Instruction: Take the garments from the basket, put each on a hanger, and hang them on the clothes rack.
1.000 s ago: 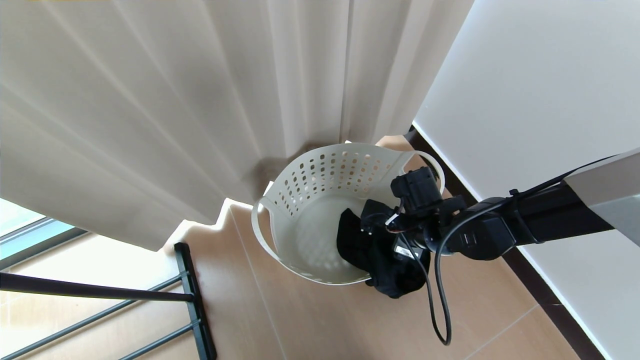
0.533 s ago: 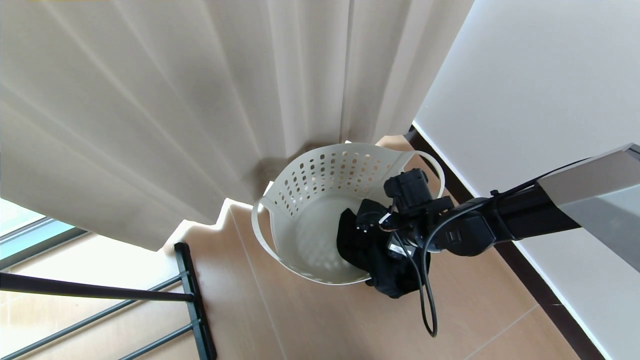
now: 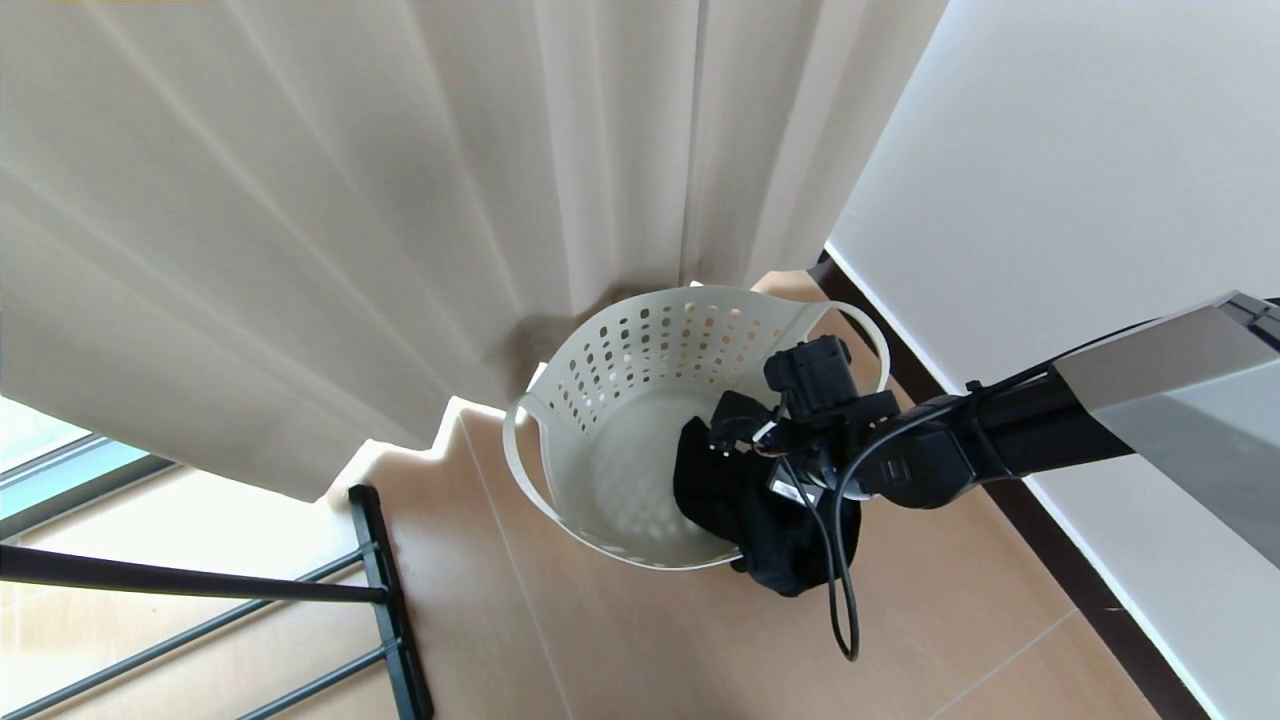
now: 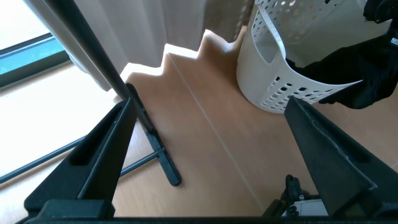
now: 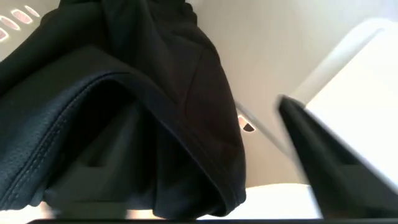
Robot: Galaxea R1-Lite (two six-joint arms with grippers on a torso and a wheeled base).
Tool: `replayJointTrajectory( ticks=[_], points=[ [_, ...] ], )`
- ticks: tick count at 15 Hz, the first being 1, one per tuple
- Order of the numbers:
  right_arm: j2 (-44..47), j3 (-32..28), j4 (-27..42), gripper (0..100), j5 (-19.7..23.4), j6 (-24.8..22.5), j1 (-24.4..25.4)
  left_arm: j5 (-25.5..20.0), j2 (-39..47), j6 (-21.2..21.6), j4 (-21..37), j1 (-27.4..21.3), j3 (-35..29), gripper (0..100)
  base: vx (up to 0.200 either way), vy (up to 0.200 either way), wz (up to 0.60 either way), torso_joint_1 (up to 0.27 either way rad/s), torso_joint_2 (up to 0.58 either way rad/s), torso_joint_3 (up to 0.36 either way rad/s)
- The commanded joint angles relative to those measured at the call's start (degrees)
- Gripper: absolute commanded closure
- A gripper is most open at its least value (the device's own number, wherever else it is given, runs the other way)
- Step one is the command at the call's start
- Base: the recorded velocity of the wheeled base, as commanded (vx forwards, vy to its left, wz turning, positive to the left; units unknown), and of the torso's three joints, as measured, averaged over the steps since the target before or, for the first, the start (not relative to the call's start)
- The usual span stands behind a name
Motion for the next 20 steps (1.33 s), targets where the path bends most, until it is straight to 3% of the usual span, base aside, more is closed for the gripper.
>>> replayJointTrajectory(
  ticks=[1,7,14,17,20],
  points=[
    [-0.06,-0.11,0.01,100,-0.01,-0.03,0.05,0.01,-0.02,-0.09,0.02,0.07,0.00,0,0.000,0.000,0.00,0.000,0.00,0.000],
    [-1.82,0.51,0.10,100,0.08,0.41,0.14,0.01,-0.02,-0.09,0.02,-0.02,0.00,0,0.000,0.000,0.00,0.000,0.00,0.000],
    [-25.20,11.76,0.54,100,0.25,3.75,4.97,0.01,-0.02,0.00,0.02,-0.02,0.00,0,0.000,0.000,0.00,0.000,0.00,0.000],
    [-38.56,20.55,0.54,100,2.72,9.64,6.90,0.01,-0.02,0.00,0.02,-0.02,0.00,0,0.000,0.000,0.00,0.000,0.00,0.000],
    [-47.70,24.33,0.63,100,7.20,17.11,7.43,0.01,-0.02,0.00,0.02,-0.02,0.00,0,0.000,0.000,0.00,0.000,0.00,0.000]
  ],
)
